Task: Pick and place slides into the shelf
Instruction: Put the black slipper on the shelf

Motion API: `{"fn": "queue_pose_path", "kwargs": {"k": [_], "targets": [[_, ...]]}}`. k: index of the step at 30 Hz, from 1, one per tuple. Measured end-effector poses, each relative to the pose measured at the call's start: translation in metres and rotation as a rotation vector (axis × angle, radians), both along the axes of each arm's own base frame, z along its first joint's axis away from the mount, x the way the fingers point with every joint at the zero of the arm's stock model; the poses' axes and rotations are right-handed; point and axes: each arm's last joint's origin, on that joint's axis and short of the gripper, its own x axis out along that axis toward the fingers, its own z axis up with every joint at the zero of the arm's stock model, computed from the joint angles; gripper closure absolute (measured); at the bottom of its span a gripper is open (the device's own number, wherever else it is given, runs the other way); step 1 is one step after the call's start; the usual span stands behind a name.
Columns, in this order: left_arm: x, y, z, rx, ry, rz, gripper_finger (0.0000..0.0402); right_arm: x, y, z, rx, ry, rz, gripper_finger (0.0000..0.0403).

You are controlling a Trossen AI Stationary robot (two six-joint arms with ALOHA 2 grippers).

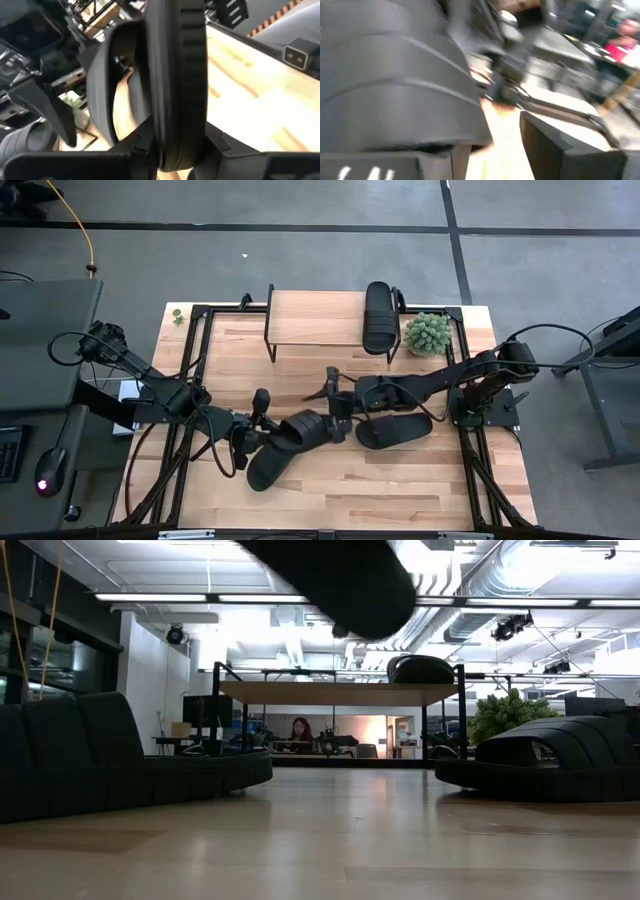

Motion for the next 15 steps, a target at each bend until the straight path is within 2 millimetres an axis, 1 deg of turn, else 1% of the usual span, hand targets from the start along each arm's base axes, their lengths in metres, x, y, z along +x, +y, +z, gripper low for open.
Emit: {"fn": "queue_pose_path", "kwargs": {"k": [4, 7, 11, 15], "targets": [[-0.001, 0.002, -0.002, 0.030, 0.010, 0.055, 0.0327, -0.004, -0.006, -0.001, -0.038, 0.050, -0.150, 0.0233], [-0.002, 0.004, -0.003, 0.053, 0.020, 0.098, 0.0343, -0.013, -0.009, 0.006, -0.025, 0.073, -0.235, 0.0231], [-0.002, 0.006, -0.003, 0.072, 0.004, 0.159, 0.0354, -0.026, -0.013, 0.014, 0.009, 0.114, -0.284, 0.0231], [-0.002, 0.006, -0.002, 0.080, 0.000, 0.175, 0.0339, -0.037, -0.015, 0.021, 0.059, 0.142, -0.304, 0.0230]]}}
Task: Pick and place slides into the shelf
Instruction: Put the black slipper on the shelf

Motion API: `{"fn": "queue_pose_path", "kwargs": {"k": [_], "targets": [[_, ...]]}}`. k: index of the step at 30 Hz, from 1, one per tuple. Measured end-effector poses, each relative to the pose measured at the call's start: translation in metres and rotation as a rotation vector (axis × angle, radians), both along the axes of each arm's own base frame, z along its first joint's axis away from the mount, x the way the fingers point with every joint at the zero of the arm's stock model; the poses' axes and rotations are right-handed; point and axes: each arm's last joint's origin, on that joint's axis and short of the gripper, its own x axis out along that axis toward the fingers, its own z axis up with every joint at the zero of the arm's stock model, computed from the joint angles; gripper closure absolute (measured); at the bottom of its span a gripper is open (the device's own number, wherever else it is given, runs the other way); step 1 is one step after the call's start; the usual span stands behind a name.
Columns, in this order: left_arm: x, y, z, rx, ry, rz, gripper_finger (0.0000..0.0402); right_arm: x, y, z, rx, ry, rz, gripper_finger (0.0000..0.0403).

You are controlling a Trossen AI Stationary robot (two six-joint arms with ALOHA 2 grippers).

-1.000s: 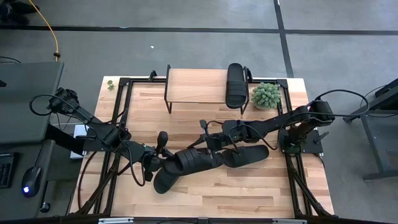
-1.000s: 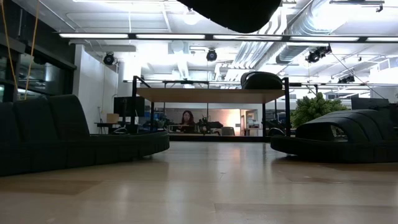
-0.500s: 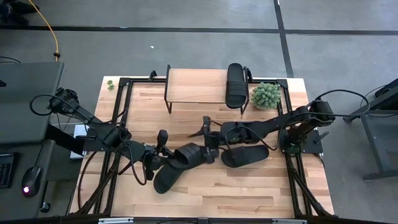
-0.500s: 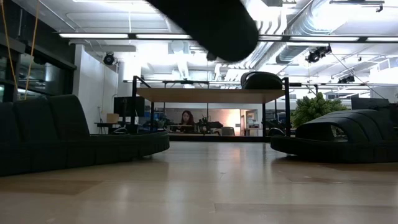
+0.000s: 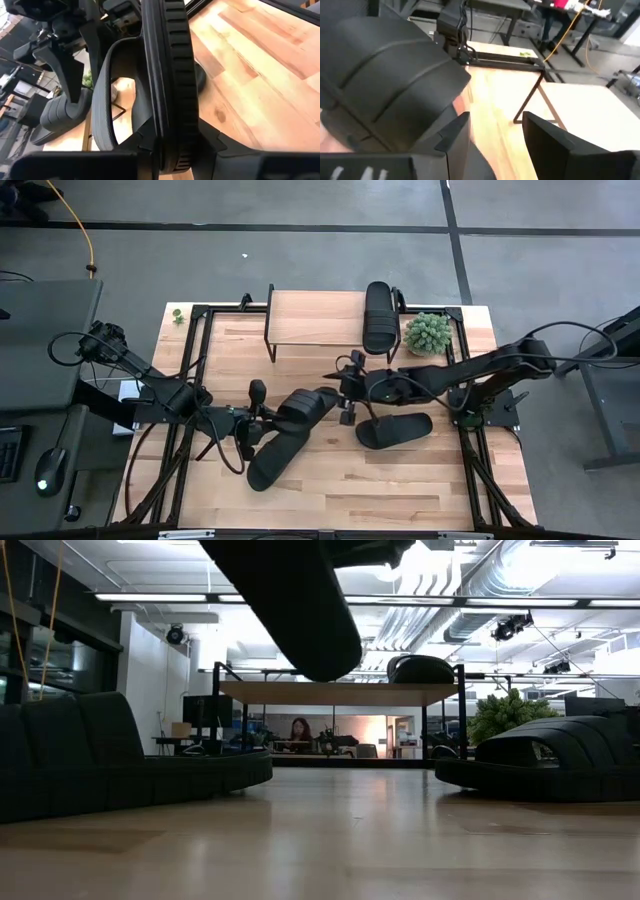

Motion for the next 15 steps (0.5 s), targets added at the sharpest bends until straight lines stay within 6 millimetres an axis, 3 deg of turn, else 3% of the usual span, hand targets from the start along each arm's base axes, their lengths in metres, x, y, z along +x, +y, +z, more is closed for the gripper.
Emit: {"fn": "queue_pose_path", "kwargs": {"k": [8, 15], "targets": [[-0.004, -0.001, -0.001, 0.080, -0.005, 0.108, 0.0342, -0.015, 0.001, 0.005, -0.005, 0.039, -0.104, 0.0230], [-0.013, -0.013, 0.000, 0.164, -0.028, 0.140, 0.0341, -0.022, 0.024, 0.016, -0.124, 0.019, -0.136, 0.0230]]}}
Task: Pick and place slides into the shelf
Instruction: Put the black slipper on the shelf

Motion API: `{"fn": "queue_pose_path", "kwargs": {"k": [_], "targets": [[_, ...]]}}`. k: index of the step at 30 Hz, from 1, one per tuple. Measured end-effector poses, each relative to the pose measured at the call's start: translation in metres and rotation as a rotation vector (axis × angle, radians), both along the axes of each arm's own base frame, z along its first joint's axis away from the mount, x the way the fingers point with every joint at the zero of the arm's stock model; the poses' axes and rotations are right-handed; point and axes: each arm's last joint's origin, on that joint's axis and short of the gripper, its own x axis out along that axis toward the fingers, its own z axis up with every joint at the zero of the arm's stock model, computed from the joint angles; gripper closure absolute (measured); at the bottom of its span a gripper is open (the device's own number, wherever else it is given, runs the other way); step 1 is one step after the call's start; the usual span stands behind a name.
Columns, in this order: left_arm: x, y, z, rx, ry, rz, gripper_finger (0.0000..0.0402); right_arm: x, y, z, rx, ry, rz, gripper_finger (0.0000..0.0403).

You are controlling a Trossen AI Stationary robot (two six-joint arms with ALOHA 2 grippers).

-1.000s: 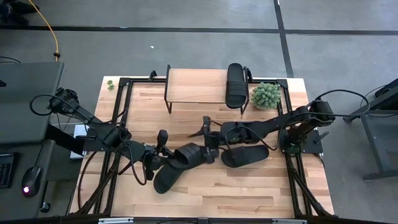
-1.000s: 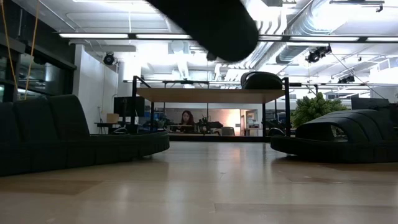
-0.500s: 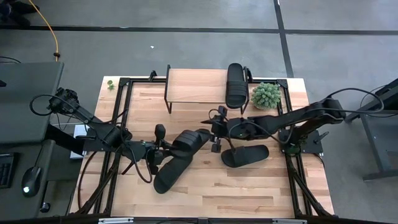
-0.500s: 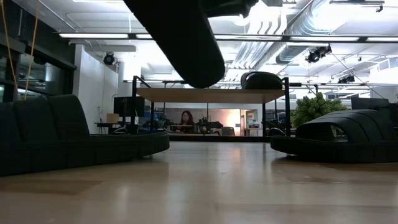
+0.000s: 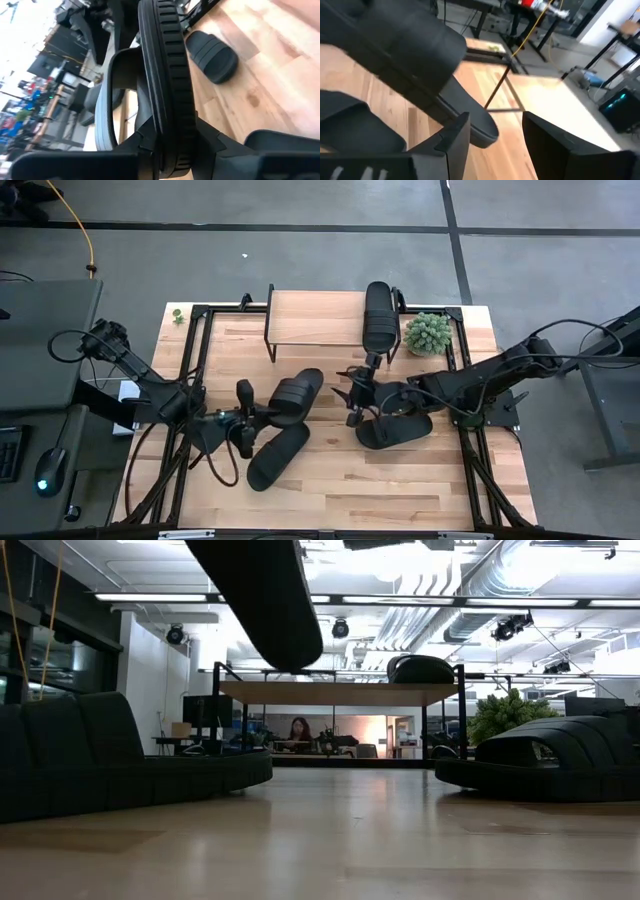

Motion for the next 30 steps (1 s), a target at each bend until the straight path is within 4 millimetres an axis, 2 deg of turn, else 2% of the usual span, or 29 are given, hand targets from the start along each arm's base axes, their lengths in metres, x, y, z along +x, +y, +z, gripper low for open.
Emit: {"fn": "queue_pose_path", "kwargs": {"k": [5, 11, 17, 22, 30], "targets": [[-0.005, -0.006, 0.001, 0.046, -0.019, 0.030, 0.0330, -0.004, 0.018, 0.012, -0.027, -0.032, 0.001, 0.0230], [-0.002, -0.006, -0.001, 0.069, -0.015, 0.055, 0.0346, -0.003, 0.033, 0.014, -0.112, -0.003, -0.028, 0.0230], [0.013, -0.015, -0.018, 0.194, 0.063, 0.076, 0.0337, 0.015, 0.043, 0.014, -0.143, 0.046, -0.030, 0.0230], [0.031, -0.021, -0.022, 0.250, 0.091, 0.119, 0.0339, 0.034, 0.051, 0.014, -0.176, 0.098, -0.036, 0.0230], [0.045, -0.015, -0.033, 0.282, 0.160, 0.145, 0.0340, 0.049, 0.072, 0.019, -0.239, 0.136, -0.063, 0.0230]]}}
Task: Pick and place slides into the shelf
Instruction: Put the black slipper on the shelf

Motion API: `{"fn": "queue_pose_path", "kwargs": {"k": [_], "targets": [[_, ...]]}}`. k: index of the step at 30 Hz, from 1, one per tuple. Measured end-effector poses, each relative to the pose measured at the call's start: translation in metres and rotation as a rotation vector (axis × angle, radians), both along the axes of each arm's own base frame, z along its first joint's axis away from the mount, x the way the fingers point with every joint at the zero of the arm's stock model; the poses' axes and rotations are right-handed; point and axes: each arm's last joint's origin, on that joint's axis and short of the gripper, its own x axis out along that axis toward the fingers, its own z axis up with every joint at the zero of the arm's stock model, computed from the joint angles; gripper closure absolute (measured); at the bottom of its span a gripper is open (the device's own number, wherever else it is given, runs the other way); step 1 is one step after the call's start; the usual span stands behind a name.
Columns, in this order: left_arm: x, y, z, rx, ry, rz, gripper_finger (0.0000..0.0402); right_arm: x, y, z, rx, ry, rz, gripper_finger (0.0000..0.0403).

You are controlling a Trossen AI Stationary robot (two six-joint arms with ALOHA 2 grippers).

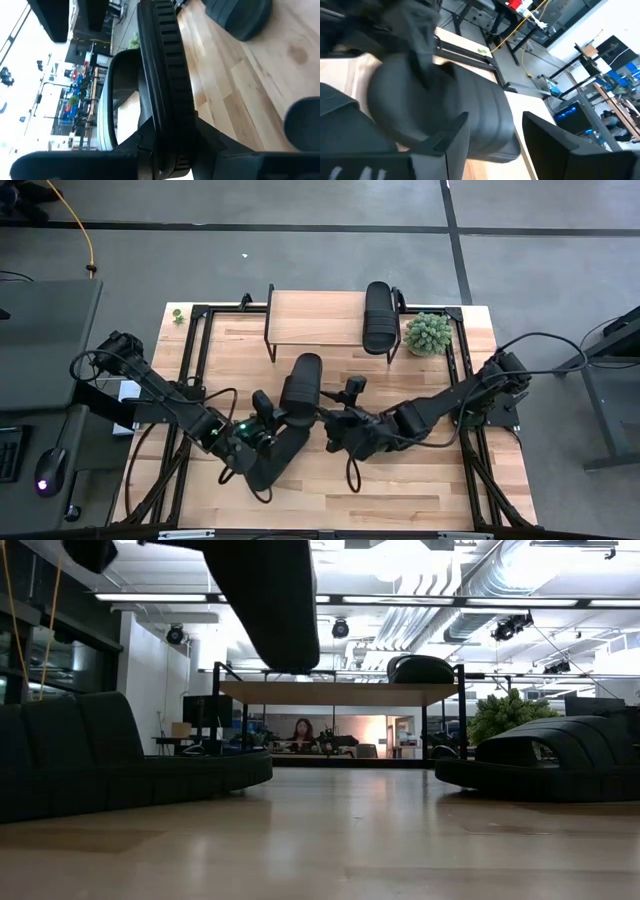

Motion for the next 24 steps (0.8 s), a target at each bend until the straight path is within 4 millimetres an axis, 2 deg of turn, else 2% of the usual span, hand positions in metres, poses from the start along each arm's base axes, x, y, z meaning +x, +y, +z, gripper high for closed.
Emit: {"fn": "queue_pose_path", "kwargs": {"k": [6, 12, 24], "targets": [[0.002, 0.004, -0.001, -0.007, 0.000, 0.021, 0.0334, 0.007, 0.010, -0.006, -0.018, 0.018, 0.016, 0.0230], [0.002, 0.003, -0.001, -0.007, 0.000, 0.016, 0.0345, 0.014, 0.004, -0.011, -0.027, 0.033, 0.006, 0.0230], [0.002, 0.003, -0.001, -0.007, -0.001, 0.017, 0.0331, 0.017, -0.001, -0.012, -0.010, 0.035, 0.006, 0.0230]]}}
